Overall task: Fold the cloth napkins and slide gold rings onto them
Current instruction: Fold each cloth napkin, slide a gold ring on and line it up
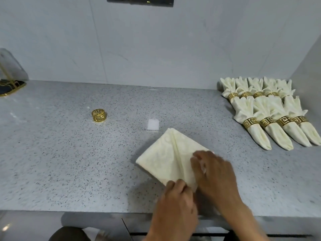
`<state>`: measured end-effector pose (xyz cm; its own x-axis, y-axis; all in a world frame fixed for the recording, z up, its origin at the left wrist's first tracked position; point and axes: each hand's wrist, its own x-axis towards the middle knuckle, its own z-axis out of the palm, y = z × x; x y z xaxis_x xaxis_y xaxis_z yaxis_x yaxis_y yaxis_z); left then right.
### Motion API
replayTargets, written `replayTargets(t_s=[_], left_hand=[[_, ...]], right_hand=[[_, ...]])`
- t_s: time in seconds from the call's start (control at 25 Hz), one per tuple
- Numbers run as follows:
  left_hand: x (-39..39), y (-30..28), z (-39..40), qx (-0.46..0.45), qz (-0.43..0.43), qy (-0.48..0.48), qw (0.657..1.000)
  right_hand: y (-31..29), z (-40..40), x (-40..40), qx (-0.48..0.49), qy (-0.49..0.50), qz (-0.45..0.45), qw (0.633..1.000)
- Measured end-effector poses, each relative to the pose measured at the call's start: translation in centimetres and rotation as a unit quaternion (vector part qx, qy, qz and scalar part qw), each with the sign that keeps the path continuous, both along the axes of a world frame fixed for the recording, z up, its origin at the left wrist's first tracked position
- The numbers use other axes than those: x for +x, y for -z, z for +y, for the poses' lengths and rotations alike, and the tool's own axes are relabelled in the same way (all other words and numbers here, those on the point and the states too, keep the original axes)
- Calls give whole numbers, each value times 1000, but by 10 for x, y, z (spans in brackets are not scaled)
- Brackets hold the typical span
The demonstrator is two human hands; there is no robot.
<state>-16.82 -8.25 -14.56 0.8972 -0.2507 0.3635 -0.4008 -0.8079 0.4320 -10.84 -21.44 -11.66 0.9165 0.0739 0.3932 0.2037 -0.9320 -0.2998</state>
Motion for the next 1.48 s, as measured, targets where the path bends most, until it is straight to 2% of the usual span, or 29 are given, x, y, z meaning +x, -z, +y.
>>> replayTargets(t_s=[0.08, 0.12, 0.16, 0.24, 0.32, 0.44, 0.6, 0.72, 0.8, 0.92, 1.0, 1.12, 1.2, 1.36, 1.48], left_hand=[[-9, -4, -14, -115, 22, 73, 990], [-11, -8, -9, -147, 15, 94, 985], [-10, -10, 1, -149, -10, 94, 984], [0, -10, 31, -86, -64, 48, 993], [11, -12, 61, -4, -18, 5, 1000], [19, -7, 74, 58, 75, 18, 995], [21, -1, 61, 79, 41, 7, 996], [32, -11, 58, 78, 36, 17, 996], [56, -22, 63, 129, 46, 35, 990], [96, -21, 74, 240, 133, 60, 960], [106, -13, 77, 242, 165, 64, 954], [105, -4, 79, 224, 155, 72, 960], [103, -4, 81, 219, 144, 74, 962], [106, -5, 79, 190, 124, 66, 972], [91, -9, 81, 148, -23, 68, 986]], right_hand=[[13, -15, -25, 58, -45, 66, 995], [17, -22, -27, 97, -55, 81, 990], [19, -27, -27, 94, -65, 80, 990], [22, -32, -23, 5, -94, 78, 993], [25, -35, -14, -26, -133, 128, 983], [24, -40, -2, -32, -141, 154, 978], [28, -27, -11, -69, -87, 24, 993], [39, -21, -17, -37, -96, 15, 995], [38, -24, -17, -10, -106, 19, 994], [21, -16, -20, -26, -98, 23, 995], [1, -5, -7, -17, -79, 50, 995], [1, 5, 34, -33, -46, 131, 990], [8, 5, 35, -53, -41, 167, 984], [20, -18, -16, -20, -127, 8, 992], [28, -28, -24, 10, -153, -16, 988]])
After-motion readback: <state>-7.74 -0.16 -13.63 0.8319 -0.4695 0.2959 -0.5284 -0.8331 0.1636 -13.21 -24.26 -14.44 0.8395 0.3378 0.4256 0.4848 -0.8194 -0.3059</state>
